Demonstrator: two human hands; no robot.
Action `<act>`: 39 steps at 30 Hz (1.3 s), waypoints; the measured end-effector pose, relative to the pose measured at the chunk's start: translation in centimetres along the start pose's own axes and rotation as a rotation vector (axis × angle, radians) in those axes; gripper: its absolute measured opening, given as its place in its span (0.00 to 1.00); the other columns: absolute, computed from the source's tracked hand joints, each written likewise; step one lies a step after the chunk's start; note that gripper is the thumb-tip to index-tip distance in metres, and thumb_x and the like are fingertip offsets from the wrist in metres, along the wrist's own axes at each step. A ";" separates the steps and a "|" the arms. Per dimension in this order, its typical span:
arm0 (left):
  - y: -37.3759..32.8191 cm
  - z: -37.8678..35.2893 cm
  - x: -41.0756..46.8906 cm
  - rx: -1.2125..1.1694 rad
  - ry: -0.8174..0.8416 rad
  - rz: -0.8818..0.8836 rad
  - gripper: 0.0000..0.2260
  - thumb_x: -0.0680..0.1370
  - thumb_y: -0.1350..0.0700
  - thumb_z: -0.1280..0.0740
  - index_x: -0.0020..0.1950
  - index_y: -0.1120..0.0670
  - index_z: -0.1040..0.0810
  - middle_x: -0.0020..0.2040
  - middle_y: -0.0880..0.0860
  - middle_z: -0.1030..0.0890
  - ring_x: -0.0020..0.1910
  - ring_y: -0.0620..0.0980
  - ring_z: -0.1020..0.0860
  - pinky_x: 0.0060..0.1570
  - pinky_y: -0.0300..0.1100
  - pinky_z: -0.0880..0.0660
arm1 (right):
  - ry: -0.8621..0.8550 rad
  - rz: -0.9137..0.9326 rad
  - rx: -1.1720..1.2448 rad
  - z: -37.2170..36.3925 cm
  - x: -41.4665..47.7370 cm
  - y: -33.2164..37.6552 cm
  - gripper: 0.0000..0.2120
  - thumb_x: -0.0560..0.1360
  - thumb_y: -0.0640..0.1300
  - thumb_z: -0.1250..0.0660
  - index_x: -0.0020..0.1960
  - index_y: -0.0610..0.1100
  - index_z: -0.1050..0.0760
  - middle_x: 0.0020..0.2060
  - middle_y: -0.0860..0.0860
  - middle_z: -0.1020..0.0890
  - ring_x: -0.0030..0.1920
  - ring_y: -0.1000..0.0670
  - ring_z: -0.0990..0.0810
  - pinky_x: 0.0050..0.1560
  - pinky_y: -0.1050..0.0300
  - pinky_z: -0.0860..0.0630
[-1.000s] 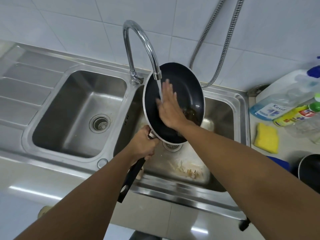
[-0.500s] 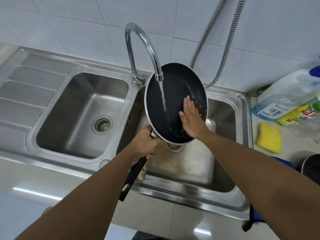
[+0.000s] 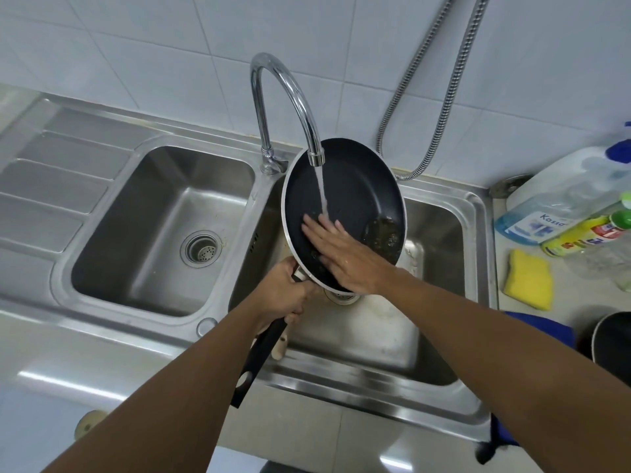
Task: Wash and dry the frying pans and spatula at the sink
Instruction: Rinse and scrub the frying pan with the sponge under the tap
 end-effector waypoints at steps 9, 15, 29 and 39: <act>1.9 2.0 -0.4 0.024 0.000 0.076 0.21 0.79 0.65 0.35 0.70 0.53 0.30 0.30 0.52 0.31 0.23 0.46 0.35 0.22 0.39 0.36 | -0.177 -0.359 0.044 4.3 -1.2 -7.5 0.27 0.78 0.32 0.40 0.77 0.42 0.33 0.75 0.46 0.29 0.74 0.46 0.29 0.78 0.57 0.40; 3.7 2.5 -0.5 0.031 0.003 0.103 0.18 0.79 0.67 0.35 0.68 0.54 0.29 0.28 0.52 0.30 0.22 0.47 0.36 0.22 0.39 0.35 | -0.200 -0.203 -0.124 10.7 12.0 -4.7 0.28 0.78 0.36 0.42 0.74 0.55 0.34 0.63 0.50 0.25 0.59 0.47 0.23 0.56 0.54 0.25; 3.9 2.8 0.8 0.095 0.000 0.066 0.19 0.79 0.64 0.31 0.68 0.52 0.28 0.30 0.53 0.25 0.25 0.51 0.32 0.21 0.40 0.32 | 0.085 -0.199 -0.155 11.2 15.5 -4.8 0.30 0.77 0.48 0.45 0.77 0.65 0.43 0.63 0.44 0.25 0.58 0.44 0.24 0.63 0.46 0.26; -0.5 0.1 -1.1 0.509 -0.167 -0.084 0.07 0.79 0.58 0.33 0.54 0.55 0.28 0.44 0.55 0.20 0.37 0.53 0.22 0.36 0.44 0.25 | -0.526 -0.853 0.215 6.2 -9.7 -6.8 0.24 0.74 0.32 0.40 0.69 0.45 0.30 0.65 0.46 0.25 0.65 0.46 0.25 0.67 0.49 0.27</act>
Point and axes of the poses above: each hand's wrist, its own x-axis towards the middle knuckle, its own z-axis out of the back of the hand, y = z × x, the point moved 7 cm from there along x, towards the middle knuckle
